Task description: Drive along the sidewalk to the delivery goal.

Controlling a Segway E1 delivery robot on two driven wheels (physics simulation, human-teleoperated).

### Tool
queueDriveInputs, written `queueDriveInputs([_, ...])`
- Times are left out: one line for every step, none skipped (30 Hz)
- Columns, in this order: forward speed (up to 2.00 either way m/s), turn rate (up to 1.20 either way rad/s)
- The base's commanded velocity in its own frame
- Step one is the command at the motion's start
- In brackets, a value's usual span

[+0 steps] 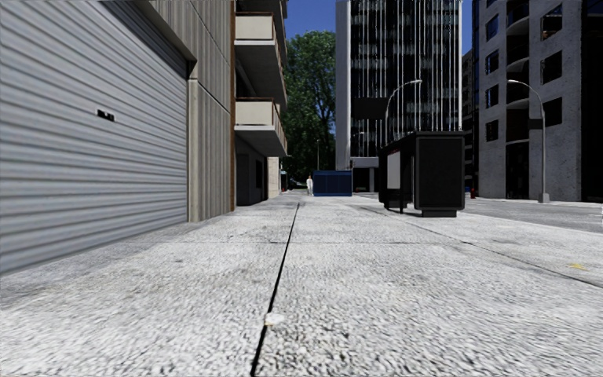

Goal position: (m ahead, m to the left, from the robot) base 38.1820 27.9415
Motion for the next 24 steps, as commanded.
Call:
queueDriveInputs([2.00, -0.27])
queueDriveInputs([2.00, -0.27])
queueDriveInputs([2.00, -0.27])
queueDriveInputs([2.00, -0.27])
queueDriveInputs([2.00, -0.27])
queueDriveInputs([2.00, -0.27])
queueDriveInputs([2.00, -0.27])
queueDriveInputs([2.00, -0.27])
queueDriveInputs([2.00, -0.27])
queueDriveInputs([2.00, -0.27])
queueDriveInputs([2.00, -0.27])
queueDriveInputs([2.00, -0.27])
queueDriveInputs([2.00, -0.27])
queueDriveInputs([2.00, -0.27])
queueDriveInputs([2.00, -0.27])
queueDriveInputs([2.00, -0.22])
queueDriveInputs([2.00, 0.00])
queueDriveInputs([2.00, 0.00])
queueDriveInputs([2.00, 0.00])
queueDriveInputs([2.00, 0.00])
queueDriveInputs([2.00, 0.00])
queueDriveInputs([2.00, 0.00])
queueDriveInputs([2.00, 0.00])
queueDriveInputs([2.00, 0.00])
